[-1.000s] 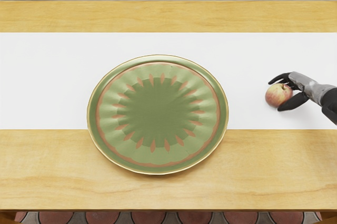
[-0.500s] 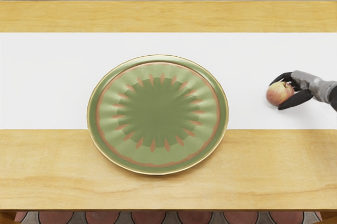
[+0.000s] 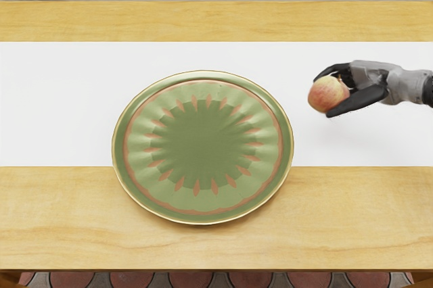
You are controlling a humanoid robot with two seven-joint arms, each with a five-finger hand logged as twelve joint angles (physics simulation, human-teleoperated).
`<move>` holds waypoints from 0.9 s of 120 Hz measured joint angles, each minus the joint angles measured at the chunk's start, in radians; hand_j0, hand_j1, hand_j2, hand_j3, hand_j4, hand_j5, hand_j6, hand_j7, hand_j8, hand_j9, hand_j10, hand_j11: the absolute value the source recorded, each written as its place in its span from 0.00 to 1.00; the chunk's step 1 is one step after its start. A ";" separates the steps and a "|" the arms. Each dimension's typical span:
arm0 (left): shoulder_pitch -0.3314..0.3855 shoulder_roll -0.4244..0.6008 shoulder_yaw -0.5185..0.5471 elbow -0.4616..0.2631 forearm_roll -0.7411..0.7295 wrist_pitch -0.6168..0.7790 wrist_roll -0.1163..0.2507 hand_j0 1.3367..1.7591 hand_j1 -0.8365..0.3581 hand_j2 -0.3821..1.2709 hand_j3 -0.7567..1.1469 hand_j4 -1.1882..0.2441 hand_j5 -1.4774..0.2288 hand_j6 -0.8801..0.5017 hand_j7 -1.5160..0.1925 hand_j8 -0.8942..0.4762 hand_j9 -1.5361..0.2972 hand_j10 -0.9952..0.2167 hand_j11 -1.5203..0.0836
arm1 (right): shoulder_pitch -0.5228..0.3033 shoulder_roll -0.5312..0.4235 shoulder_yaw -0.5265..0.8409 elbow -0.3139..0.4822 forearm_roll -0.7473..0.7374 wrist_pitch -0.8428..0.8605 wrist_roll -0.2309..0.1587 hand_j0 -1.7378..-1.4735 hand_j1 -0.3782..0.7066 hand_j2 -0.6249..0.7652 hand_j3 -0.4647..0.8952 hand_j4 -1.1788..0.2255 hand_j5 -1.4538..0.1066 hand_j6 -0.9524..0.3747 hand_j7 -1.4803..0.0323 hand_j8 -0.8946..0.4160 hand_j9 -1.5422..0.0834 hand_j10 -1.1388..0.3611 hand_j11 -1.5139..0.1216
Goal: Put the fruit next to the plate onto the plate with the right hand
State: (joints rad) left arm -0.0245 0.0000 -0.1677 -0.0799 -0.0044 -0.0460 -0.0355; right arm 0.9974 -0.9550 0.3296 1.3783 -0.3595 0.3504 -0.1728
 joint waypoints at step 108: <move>0.000 0.000 0.000 0.000 0.000 0.000 0.000 0.76 0.74 0.26 0.40 0.66 0.68 0.46 0.70 0.47 0.66 0.62 0.75 | 0.088 0.530 -0.062 -0.052 -0.155 -0.069 -0.032 0.35 0.64 0.59 0.34 0.70 0.23 0.61 0.31 0.56 0.29 0.45 0.27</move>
State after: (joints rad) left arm -0.0245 0.0000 -0.1676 -0.0799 -0.0045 -0.0460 -0.0355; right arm 1.0852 -0.4249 0.2679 1.3260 -0.5144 0.2818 -0.2045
